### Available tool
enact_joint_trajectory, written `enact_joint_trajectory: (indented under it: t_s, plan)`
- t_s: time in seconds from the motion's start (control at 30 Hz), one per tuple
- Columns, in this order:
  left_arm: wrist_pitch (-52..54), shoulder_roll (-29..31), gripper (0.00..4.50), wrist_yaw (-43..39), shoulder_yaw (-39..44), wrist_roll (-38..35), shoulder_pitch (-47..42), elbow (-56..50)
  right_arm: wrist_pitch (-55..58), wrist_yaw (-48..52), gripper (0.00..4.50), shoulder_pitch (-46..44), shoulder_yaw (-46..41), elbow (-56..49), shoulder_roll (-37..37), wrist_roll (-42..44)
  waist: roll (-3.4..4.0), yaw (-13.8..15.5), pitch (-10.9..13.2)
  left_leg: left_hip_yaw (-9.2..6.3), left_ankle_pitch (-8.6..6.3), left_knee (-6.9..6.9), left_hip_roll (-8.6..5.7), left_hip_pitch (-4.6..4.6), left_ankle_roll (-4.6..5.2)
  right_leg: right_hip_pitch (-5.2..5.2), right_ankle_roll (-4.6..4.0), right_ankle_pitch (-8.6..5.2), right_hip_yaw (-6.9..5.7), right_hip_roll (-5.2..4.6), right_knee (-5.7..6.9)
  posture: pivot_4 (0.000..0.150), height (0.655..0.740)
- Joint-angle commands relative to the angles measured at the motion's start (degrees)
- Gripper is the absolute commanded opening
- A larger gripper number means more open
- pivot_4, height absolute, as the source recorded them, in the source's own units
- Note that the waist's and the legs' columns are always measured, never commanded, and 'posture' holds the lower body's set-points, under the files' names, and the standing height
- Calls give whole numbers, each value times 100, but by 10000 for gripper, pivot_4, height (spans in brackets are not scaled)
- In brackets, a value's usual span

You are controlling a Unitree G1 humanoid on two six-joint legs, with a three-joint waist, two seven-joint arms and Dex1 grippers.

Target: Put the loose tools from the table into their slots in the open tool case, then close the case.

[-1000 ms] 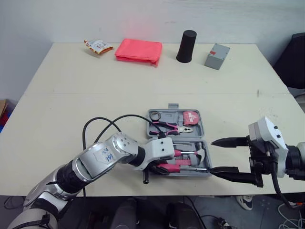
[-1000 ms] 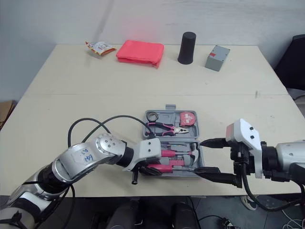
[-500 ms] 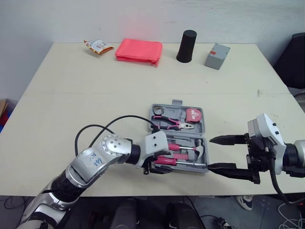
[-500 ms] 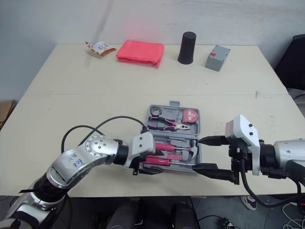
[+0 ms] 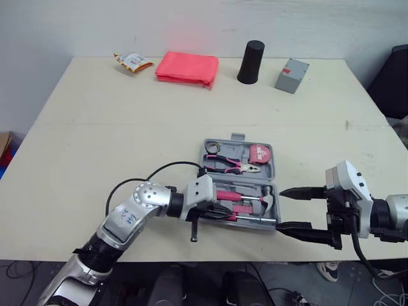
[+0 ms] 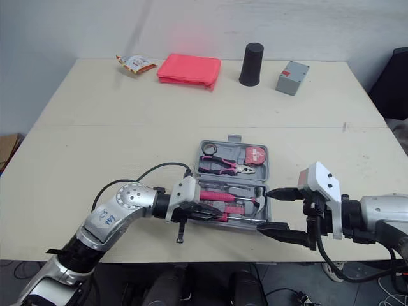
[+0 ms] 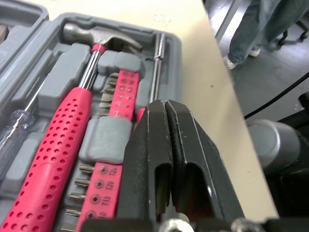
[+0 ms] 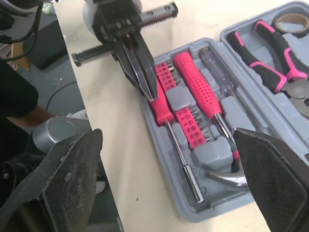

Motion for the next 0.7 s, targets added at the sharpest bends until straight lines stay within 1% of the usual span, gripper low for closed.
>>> enact_joint_trajectory:
  t_s: [0.03,0.13,0.33,0.47,0.6,0.63,0.7]
  plan:
    - [-159,-51,282,-77,-81,166,-26,12,-103,5,45000,-13,-29,-100,19,-34,0,-2,0,0,0,0,0,0,0,0,0,0,0,0,0,1500,7361]
    - [-190,-46,282,-118,-151,297,-6,55,-125,7,45000,15,-18,-102,33,-52,0,-2,0,0,0,0,0,0,0,0,0,0,0,0,0,1500,7361]
    - [-176,182,282,-236,-723,1001,-18,379,-140,-30,45000,0,40,-128,100,-71,2,1,-6,-1,-1,1,-1,3,1,6,0,0,0,-1,-1,1500,7361]
    - [-17,257,282,-226,-969,1293,-35,487,-173,-49,45000,12,56,-136,107,-76,1,1,-30,-2,-1,0,0,9,2,10,0,0,-1,-1,-2,1500,7361]
    - [159,278,282,-162,-1152,1550,-79,659,-181,-57,45000,87,6,-171,104,-85,-5,2,-54,-8,-4,1,0,22,5,29,0,0,-3,-3,-7,1500,7361]
    - [153,274,282,-144,-1170,1585,-76,684,-194,-50,45000,127,-5,-176,99,-116,-3,1,-66,-13,-16,1,1,25,25,35,0,0,-6,-3,-9,1500,7361]
    - [219,250,282,-104,-1166,1600,-53,695,-230,-42,45000,201,-19,-187,101,-175,4,1,-75,-23,-31,0,2,50,31,68,-2,-1,-12,-4,-22,1500,7361]
